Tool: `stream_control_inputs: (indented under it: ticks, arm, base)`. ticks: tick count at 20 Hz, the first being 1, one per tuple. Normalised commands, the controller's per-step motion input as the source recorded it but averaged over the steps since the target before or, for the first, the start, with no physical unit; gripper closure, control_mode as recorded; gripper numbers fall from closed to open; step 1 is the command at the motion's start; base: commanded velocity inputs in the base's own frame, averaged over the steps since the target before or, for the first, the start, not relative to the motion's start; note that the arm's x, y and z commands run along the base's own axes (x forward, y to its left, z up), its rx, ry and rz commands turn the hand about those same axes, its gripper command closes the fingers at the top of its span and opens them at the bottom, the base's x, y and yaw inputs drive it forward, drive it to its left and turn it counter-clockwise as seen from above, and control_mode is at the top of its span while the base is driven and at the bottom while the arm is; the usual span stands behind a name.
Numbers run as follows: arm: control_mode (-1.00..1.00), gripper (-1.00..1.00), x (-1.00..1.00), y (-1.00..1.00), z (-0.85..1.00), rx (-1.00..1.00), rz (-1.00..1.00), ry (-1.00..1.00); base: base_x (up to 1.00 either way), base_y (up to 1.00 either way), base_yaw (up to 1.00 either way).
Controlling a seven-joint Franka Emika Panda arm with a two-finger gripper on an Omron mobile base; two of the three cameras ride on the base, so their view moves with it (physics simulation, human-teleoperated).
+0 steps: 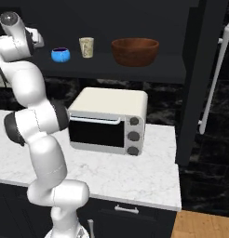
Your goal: Gather all objects into one cabinet and sort the glasses and bowls to opposite sides.
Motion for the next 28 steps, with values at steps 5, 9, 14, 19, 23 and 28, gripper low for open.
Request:
stream_control_inputs:
  ticks: [5,9,14,19,23,28]
  arm:
    - [-1.00,-1.00,-0.60,-0.62,-0.18,0.12,0.00,-0.18]
    - [-1.00,-1.00,-0.67,-0.59,-0.26,0.14,0.00,-0.21]
    - [-1.00,-1.00,-0.60,-0.67,0.08,0.15,0.00,-0.09]
    - [-1.00,-1.00,-0.66,-0.65,0.30,0.06,-0.05,0.00]
    - [-1.00,-1.00,-0.74,-0.67,0.30,0.01,-0.06,0.00]
    - [-1.00,-1.00,-0.41,-0.63,0.14,0.00,-0.07,0.00]
  base:
    - [0.00,0.00,0.00]
    - [0.00,0.00,0.00]
    - [0.00,0.00,0.00]
    - [0.00,0.00,0.00]
    - [0.00,0.00,0.00]
    - [0.00,0.00,0.00]
